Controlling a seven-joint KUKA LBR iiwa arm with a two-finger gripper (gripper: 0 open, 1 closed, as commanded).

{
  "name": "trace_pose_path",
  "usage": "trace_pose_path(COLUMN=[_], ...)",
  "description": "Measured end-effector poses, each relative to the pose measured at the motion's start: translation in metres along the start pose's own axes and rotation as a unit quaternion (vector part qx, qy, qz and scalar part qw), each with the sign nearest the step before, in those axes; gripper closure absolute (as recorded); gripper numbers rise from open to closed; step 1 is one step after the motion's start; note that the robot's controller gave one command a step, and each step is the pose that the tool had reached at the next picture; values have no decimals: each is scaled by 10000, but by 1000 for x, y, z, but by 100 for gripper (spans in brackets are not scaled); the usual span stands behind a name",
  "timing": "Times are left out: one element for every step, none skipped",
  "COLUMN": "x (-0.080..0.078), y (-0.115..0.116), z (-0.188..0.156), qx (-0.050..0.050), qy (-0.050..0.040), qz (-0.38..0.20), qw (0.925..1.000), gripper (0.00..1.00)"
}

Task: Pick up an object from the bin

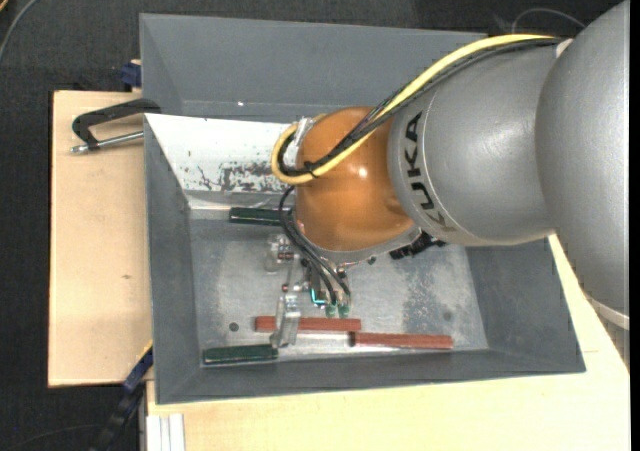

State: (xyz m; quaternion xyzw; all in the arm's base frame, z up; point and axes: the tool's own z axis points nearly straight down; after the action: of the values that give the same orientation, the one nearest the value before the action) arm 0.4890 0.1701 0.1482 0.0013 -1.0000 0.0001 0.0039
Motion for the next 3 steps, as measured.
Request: trace_pose_path(x=[-13,-3,-4], y=[-76,-48,-67], z=[81,46,48], qx=[19,-19,-8], qy=[-4,-70,-43], qz=[-439,-242,297], qw=[9990,9997,9995], gripper=[0,0,0])
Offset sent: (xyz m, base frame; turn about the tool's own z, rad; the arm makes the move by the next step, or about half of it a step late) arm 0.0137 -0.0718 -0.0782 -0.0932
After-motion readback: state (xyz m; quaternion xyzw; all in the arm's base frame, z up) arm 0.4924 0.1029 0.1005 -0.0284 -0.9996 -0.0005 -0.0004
